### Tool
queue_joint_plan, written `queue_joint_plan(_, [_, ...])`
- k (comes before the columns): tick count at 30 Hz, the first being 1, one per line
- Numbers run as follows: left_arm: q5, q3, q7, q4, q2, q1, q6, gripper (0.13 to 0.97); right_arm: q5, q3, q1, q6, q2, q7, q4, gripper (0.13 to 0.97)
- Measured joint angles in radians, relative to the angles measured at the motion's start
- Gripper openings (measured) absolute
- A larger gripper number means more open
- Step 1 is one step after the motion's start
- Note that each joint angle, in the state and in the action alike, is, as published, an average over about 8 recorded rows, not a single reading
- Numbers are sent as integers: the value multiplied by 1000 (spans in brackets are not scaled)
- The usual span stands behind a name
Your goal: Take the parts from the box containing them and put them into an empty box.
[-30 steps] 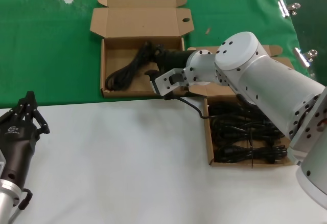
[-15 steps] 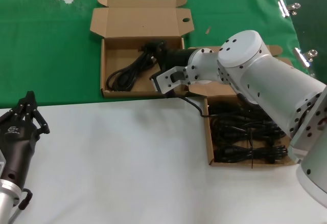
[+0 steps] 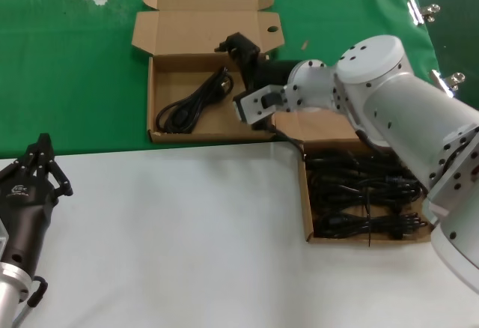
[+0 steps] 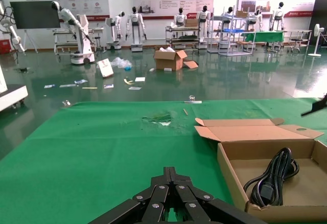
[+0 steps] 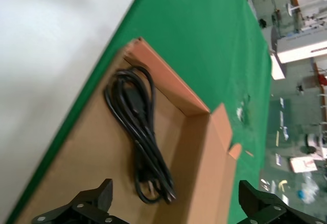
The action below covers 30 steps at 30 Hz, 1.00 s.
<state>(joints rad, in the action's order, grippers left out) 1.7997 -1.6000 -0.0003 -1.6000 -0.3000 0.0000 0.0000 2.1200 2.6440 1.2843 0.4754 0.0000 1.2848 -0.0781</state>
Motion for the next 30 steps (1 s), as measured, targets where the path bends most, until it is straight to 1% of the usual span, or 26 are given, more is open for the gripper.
queue_joint_plan(7, [0, 0, 0, 0, 0, 0, 0, 140, -56, -142, 27, 9, 4, 72, 40, 886])
queue_joint_plan(11, [0, 0, 0, 0, 0, 0, 0, 140, -87, -226, 37, 20, 14, 108, 53, 886])
queue_joint_plan(20, [0, 0, 0, 0, 0, 0, 0, 140, -133, -399, 37, 51, 56, 199, 54, 956])
queue_joint_plan(24, [0, 0, 0, 0, 0, 0, 0, 144, -139, -431, 34, 60, 66, 218, 52, 961])
queue_joint_plan(30, [0, 0, 0, 0, 0, 0, 0, 166, -140, -436, 34, 62, 68, 220, 51, 966])
